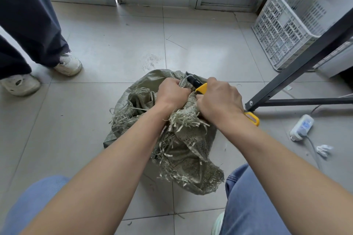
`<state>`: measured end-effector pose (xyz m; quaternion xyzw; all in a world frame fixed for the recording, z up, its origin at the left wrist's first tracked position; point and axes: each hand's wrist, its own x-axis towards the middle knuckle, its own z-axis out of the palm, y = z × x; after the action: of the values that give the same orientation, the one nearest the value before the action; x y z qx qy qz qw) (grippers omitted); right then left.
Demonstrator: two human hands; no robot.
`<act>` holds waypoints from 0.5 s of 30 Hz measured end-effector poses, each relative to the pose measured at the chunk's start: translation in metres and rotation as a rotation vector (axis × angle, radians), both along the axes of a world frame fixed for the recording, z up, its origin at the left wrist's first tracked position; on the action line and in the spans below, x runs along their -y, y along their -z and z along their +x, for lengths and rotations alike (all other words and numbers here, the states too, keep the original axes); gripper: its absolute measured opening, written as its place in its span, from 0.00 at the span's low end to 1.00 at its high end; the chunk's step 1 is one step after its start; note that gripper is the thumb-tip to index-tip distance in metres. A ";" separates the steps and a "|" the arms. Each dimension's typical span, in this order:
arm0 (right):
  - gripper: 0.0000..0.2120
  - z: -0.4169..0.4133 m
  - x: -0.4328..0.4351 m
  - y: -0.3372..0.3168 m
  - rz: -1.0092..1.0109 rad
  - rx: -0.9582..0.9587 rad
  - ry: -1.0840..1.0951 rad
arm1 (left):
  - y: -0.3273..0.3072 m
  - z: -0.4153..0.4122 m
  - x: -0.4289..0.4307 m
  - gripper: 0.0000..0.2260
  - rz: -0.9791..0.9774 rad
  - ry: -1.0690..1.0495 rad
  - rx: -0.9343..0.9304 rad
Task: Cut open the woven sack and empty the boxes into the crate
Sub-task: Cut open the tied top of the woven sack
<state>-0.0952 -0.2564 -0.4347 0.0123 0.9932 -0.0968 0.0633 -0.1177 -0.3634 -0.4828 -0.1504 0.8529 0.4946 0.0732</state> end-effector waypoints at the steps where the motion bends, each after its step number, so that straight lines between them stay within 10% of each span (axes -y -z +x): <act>1: 0.12 -0.007 -0.001 0.000 -0.039 0.019 0.029 | -0.002 0.000 -0.001 0.07 -0.007 0.011 -0.009; 15: 0.04 -0.015 -0.007 0.013 -0.190 0.078 0.068 | 0.008 0.001 0.020 0.08 -0.159 -0.020 0.029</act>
<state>-0.1104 -0.2491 -0.4480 0.0436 0.9753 -0.1923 0.0993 -0.1172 -0.3831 -0.4906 -0.1713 0.8868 0.4237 0.0683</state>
